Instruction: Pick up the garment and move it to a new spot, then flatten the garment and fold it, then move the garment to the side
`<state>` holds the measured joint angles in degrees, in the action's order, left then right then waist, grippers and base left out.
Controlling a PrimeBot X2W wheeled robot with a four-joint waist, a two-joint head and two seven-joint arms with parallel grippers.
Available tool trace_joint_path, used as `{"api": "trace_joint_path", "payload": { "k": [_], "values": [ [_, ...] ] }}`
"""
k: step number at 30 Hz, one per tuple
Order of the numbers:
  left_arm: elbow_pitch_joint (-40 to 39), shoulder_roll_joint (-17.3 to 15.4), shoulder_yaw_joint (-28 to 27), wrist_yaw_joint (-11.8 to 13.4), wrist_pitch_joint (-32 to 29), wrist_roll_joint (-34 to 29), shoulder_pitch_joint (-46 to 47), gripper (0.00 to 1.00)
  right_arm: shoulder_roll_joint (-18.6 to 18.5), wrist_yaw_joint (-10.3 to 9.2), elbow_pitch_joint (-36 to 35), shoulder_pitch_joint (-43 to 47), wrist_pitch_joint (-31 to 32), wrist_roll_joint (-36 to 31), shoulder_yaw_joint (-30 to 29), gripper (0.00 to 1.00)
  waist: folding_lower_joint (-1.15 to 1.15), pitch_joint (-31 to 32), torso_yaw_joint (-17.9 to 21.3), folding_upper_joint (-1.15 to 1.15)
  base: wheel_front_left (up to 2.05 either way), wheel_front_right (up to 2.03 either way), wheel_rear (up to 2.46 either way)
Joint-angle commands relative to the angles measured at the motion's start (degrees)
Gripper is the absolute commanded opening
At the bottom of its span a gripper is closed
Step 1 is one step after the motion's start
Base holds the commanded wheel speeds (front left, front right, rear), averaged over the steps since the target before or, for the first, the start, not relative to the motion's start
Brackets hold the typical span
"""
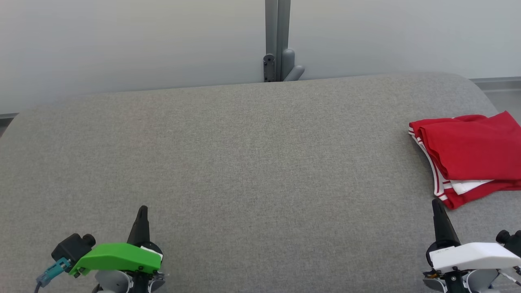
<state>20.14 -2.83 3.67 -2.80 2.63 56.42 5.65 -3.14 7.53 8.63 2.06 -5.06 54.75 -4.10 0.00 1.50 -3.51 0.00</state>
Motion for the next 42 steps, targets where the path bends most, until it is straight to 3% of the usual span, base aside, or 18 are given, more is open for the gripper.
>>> {"api": "trace_joint_path", "payload": {
  "k": [1,42],
  "values": [
    [-0.5,-0.1,-0.5,-0.6,-0.4,1.6,1.9,0.0,-0.5,-0.03,-0.4,-1.2,0.4,1.9,-0.4,0.0,0.0,0.0,0.1,0.0,0.0,0.0,0.0],
    [-0.2,-0.1,-3.6,-3.3,-6.7,23.1,5.3,0.0,-0.6,-0.02,0.2,-2.8,5.7,24.9,-3.6,0.0,0.0,-0.9,1.9,0.0,0.0,0.0,0.0]
  ]
}}
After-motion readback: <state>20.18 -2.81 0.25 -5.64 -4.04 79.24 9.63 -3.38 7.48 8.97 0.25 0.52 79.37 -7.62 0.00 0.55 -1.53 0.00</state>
